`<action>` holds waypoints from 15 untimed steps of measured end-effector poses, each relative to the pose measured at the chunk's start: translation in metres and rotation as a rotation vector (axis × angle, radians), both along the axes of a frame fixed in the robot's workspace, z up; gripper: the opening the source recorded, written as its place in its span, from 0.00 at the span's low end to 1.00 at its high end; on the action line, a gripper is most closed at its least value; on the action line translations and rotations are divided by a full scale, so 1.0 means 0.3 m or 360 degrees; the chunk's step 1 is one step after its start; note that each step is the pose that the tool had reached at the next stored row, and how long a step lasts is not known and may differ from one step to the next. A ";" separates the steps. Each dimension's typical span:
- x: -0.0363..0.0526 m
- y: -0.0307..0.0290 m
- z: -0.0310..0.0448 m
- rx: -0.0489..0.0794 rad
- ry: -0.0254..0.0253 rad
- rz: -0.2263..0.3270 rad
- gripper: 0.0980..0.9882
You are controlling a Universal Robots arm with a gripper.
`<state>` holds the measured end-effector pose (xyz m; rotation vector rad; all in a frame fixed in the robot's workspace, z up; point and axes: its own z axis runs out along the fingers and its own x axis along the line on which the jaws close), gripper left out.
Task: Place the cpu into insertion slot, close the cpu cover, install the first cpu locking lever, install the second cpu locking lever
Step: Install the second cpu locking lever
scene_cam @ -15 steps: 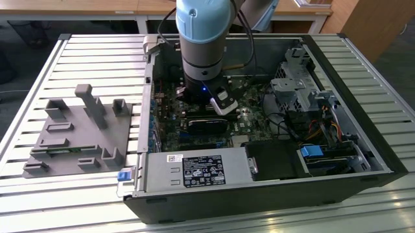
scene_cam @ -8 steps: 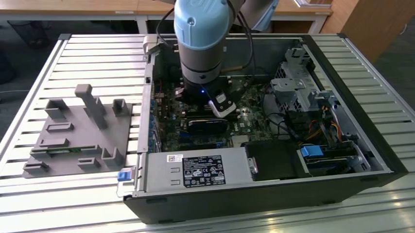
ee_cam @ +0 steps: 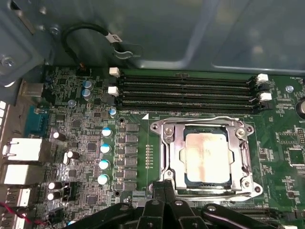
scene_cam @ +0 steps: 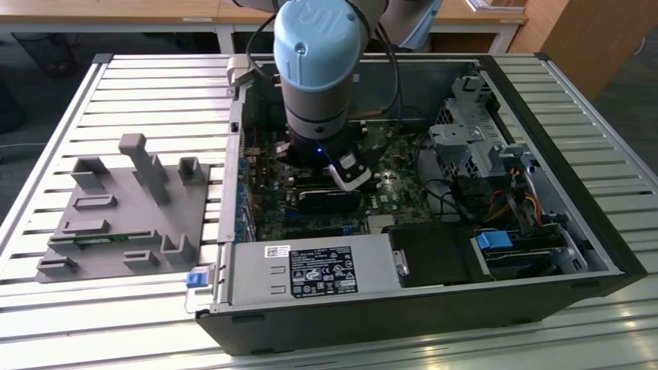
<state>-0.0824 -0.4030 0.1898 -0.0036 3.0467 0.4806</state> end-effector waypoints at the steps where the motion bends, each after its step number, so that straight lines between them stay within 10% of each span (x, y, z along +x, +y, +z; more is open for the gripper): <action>1: -0.001 0.000 -0.002 0.0005 0.00003 0.0000 0.01; 15: -0.010 0.000 0.013 0.0033 -0.00001 0.0000 0.01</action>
